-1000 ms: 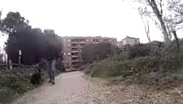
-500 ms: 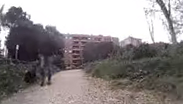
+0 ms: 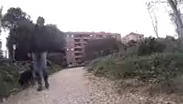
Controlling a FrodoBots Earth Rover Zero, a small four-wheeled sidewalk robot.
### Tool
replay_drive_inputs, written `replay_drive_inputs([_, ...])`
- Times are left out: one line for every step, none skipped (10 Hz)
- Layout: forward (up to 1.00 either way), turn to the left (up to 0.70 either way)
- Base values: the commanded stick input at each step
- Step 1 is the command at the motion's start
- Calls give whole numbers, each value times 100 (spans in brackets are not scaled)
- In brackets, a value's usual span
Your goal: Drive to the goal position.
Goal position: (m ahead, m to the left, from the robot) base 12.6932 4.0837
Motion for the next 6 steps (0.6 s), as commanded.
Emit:
replay_drive_inputs([70, 0])
replay_drive_inputs([70, 0])
replay_drive_inputs([70, 0])
replay_drive_inputs([70, 0])
replay_drive_inputs([70, 0])
replay_drive_inputs([70, 0])
